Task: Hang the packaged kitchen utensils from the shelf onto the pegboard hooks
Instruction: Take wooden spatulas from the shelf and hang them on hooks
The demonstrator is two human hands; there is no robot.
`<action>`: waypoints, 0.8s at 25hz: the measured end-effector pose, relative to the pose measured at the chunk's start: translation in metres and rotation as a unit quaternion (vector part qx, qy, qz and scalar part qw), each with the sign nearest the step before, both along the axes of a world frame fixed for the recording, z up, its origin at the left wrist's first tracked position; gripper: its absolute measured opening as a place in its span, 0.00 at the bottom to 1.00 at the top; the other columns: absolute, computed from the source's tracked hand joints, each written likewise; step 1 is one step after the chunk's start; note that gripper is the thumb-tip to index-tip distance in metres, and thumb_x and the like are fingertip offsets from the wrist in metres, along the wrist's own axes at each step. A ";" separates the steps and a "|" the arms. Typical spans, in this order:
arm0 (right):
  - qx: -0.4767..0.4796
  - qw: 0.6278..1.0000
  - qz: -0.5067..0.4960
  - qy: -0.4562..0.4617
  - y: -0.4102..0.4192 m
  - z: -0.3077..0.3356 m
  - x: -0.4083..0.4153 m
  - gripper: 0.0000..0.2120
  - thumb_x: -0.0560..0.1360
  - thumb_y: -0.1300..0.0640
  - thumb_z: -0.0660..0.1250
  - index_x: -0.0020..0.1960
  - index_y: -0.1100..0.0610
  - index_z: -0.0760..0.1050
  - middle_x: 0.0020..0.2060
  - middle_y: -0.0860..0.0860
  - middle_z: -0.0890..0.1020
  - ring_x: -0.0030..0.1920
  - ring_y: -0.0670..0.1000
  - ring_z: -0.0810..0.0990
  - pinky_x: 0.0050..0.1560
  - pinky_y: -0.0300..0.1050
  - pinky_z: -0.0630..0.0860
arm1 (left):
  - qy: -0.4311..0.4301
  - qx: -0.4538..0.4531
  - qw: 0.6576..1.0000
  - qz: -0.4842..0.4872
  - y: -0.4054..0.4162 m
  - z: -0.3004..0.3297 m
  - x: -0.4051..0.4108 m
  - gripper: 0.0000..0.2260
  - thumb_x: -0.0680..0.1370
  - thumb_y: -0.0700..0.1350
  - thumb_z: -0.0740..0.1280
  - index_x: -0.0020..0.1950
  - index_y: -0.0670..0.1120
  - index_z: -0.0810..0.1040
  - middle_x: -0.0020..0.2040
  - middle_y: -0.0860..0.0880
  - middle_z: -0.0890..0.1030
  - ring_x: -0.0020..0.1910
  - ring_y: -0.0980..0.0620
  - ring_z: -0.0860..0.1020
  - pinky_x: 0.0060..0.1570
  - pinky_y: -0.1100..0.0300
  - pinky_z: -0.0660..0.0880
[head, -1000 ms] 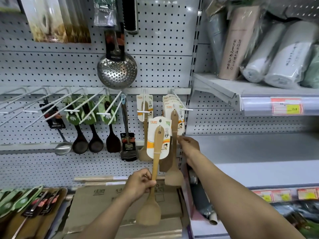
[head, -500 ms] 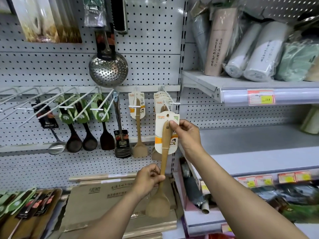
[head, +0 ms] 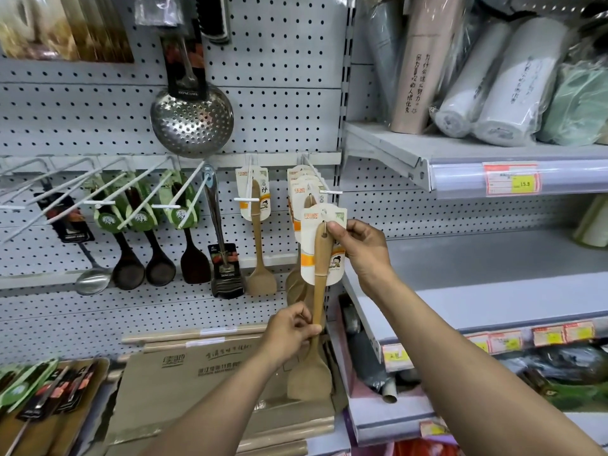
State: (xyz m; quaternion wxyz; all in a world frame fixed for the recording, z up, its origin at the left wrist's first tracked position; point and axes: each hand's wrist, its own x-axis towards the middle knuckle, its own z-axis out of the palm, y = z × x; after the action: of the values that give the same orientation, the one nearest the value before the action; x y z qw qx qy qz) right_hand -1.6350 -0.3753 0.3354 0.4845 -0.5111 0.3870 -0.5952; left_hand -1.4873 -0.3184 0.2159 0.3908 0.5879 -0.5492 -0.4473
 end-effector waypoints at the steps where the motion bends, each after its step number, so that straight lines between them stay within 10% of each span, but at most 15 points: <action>1: -0.004 1.000 0.005 0.004 -0.002 -0.002 -0.001 0.03 0.75 0.60 0.73 0.46 0.60 0.81 0.36 0.46 0.86 0.36 0.43 0.83 0.39 0.34 0.78 | -0.001 -0.003 1.000 -0.001 -0.004 -0.003 -0.001 0.11 0.74 0.38 0.73 0.37 0.47 0.72 0.36 0.45 0.82 0.37 0.50 0.81 0.37 0.56 0.80; 9: -0.001 0.998 0.020 0.067 -0.044 -0.005 0.006 0.05 0.76 0.61 0.72 0.51 0.59 0.82 0.45 0.48 0.86 0.44 0.43 0.84 0.48 0.37 0.80 | -0.004 0.002 1.000 0.006 -0.047 -0.009 0.000 0.08 0.74 0.40 0.73 0.40 0.46 0.74 0.42 0.46 0.84 0.45 0.49 0.83 0.45 0.54 0.82; 20: 0.019 0.991 0.004 0.134 -0.106 0.012 0.024 0.06 0.77 0.64 0.70 0.52 0.55 0.81 0.44 0.47 0.85 0.41 0.41 0.83 0.40 0.34 0.79 | 0.012 0.008 0.999 0.030 -0.119 -0.008 0.008 0.09 0.75 0.39 0.72 0.40 0.44 0.72 0.35 0.46 0.80 0.35 0.51 0.77 0.30 0.64 0.73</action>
State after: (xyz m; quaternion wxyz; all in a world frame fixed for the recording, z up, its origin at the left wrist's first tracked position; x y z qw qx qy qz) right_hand -1.6112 -0.4810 0.3472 0.4406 -0.5785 0.4577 -0.5115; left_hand -1.4795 -0.4379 0.2078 0.4055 0.6018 -0.5230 -0.4470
